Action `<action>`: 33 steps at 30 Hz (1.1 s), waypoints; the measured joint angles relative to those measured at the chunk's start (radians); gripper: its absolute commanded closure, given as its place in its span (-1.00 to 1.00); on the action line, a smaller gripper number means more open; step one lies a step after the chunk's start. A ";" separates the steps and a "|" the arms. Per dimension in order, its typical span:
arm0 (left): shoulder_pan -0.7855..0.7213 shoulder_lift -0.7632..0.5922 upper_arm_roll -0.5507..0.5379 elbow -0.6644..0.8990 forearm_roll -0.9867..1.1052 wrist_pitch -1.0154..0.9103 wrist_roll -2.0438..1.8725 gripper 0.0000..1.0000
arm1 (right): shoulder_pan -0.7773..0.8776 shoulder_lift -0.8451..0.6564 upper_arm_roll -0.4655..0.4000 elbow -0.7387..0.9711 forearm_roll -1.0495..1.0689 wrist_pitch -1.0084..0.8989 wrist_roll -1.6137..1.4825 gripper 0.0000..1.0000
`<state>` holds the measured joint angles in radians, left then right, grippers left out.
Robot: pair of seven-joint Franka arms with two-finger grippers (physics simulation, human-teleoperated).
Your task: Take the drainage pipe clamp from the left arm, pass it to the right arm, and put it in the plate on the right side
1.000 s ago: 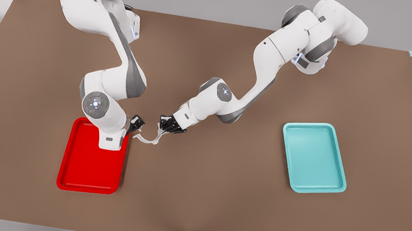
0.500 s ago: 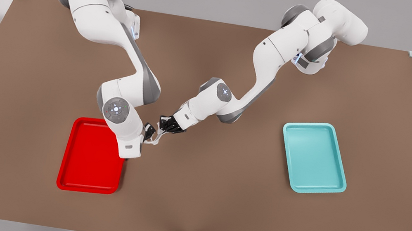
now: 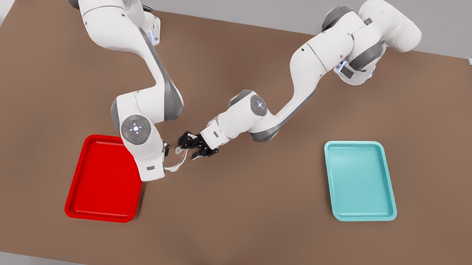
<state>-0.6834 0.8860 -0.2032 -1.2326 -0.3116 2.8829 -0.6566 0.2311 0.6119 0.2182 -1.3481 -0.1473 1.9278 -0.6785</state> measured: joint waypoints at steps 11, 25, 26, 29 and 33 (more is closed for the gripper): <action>0.630 -0.363 0.021 -0.027 0.210 -0.756 0.125 -1.00 | -0.291 -0.057 0.001 -0.256 -0.005 0.035 -0.053 0.57; 0.675 -0.715 0.159 -0.164 0.367 -1.308 0.370 -1.00 | -0.407 0.064 0.001 -0.298 0.013 0.236 -0.104 -1.00; 0.674 -0.715 0.158 -0.164 0.367 -1.318 0.382 -1.00 | -0.406 0.065 0.002 -0.299 0.010 0.242 -0.102 -1.00; 0.672 -0.720 0.157 -0.164 0.368 -1.340 0.413 -1.00 | -0.390 0.054 0.024 -0.218 -0.005 0.224 -0.086 -1.00; 0.673 -0.726 0.157 -0.153 0.352 -1.366 0.447 -1.00 | -0.326 -0.065 0.044 0.121 0.002 -0.034 -0.064 -1.00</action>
<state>-0.0107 0.1597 -0.0459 -1.3852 0.0405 1.5167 -0.2096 -0.0948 0.5466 0.2622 -1.2267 -0.1451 1.8939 -0.7424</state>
